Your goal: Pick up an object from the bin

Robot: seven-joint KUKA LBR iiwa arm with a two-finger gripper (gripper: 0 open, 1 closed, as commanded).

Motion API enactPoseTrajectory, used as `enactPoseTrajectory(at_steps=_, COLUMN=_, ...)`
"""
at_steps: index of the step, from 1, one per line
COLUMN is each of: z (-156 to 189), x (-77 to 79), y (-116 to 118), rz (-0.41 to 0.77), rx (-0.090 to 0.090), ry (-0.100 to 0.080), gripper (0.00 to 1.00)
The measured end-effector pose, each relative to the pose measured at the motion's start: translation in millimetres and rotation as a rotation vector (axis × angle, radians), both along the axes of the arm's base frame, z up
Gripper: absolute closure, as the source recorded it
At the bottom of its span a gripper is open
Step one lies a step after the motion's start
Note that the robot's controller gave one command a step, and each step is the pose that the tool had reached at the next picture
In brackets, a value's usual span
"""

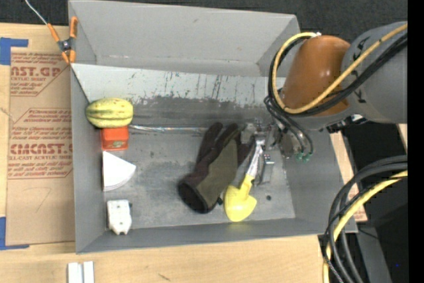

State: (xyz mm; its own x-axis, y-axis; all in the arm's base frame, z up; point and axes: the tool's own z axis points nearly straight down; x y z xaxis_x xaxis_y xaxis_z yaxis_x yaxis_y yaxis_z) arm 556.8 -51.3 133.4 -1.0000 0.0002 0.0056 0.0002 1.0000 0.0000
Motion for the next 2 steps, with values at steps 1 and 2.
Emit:
enactPoseTrajectory(at_steps=1, z=4.7, x=1.6, y=0.2, rz=0.001, rx=-0.001, ry=-0.007, gripper=0.00)
enactPoseTrajectory(at_steps=2, z=-61.6, x=9.7, y=32.0, rz=0.000, rx=0.002, ry=0.000, gripper=0.00)
